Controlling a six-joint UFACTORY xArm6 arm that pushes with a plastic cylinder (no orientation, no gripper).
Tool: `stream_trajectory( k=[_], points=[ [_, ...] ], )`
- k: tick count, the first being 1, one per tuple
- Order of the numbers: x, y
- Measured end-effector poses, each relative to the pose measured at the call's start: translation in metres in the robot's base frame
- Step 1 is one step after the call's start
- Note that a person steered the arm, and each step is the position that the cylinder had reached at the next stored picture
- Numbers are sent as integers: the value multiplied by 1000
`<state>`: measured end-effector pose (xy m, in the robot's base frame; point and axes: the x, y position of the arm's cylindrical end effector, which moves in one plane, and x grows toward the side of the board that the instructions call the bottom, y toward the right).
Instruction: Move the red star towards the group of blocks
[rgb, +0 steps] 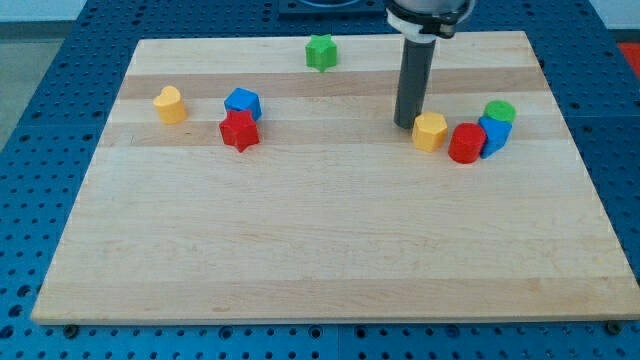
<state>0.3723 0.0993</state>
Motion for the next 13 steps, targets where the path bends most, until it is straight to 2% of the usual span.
stream_trajectory(
  k=[3,5,7,8,9,11,13],
  points=[
    [17,7],
    [54,-71],
    [69,-191],
    [69,-245],
    [50,-278],
    [13,-281],
    [13,-243]
  ],
)
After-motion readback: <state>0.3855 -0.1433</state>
